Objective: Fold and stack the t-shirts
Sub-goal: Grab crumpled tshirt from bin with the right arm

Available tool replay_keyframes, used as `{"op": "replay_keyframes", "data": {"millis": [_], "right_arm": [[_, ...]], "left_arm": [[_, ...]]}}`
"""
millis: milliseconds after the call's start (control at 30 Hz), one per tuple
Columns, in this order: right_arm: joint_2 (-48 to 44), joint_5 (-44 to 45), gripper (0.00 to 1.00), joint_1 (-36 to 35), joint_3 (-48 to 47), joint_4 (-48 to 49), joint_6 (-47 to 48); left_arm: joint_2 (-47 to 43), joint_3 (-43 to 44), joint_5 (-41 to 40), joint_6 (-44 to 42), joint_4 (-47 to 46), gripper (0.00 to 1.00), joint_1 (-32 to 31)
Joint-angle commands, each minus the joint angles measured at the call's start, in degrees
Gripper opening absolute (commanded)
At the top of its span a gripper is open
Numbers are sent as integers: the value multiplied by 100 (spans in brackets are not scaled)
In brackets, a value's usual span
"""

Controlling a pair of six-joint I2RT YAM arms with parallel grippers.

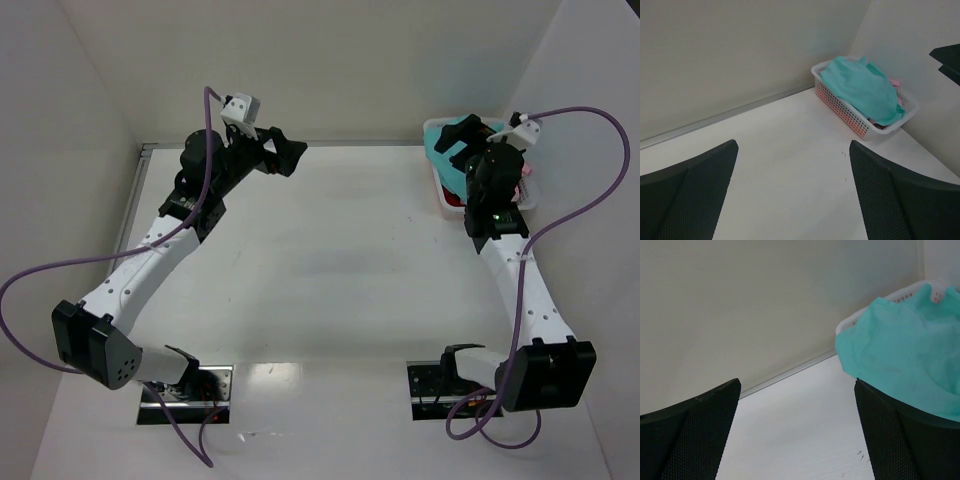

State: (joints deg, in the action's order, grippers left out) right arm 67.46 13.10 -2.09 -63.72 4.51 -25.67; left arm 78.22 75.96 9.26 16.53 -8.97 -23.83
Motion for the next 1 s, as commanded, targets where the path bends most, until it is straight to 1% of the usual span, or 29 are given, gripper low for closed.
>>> {"op": "replay_keyframes", "data": {"millis": [0,200,300,433,533,633,733,800,867,967], "right_arm": [[-5,157,100,33,-351,41,168],[240,649,100,86,-351,-11,273],[425,702,100,305,-351,-82,273],[881,650,100,884,-632,-354,133],[1093,535,100,1105,-772,-355,71],[1541,597,100,1176,-975,-425,71],[2243,649,100,1228,-1377,-548,123],[2786,650,100,1228,-1616,-828,124],[3026,597,100,1228,-1845,-890,203],[3203,737,100,1228,-1845,-812,203]], "left_arm": [[27,33,59,-107,-254,100,-25],[282,147,59,-54,-254,100,-25],[344,147,111,-54,-254,100,-25],[448,147,111,-54,-201,100,-25],[449,147,111,-54,-201,100,-25],[449,85,59,-106,-201,100,-25],[519,85,59,-107,-201,100,-25],[572,85,120,-107,-201,100,-25],[520,24,181,-107,-201,100,-25],[519,-143,182,-107,-324,100,-25]]}}
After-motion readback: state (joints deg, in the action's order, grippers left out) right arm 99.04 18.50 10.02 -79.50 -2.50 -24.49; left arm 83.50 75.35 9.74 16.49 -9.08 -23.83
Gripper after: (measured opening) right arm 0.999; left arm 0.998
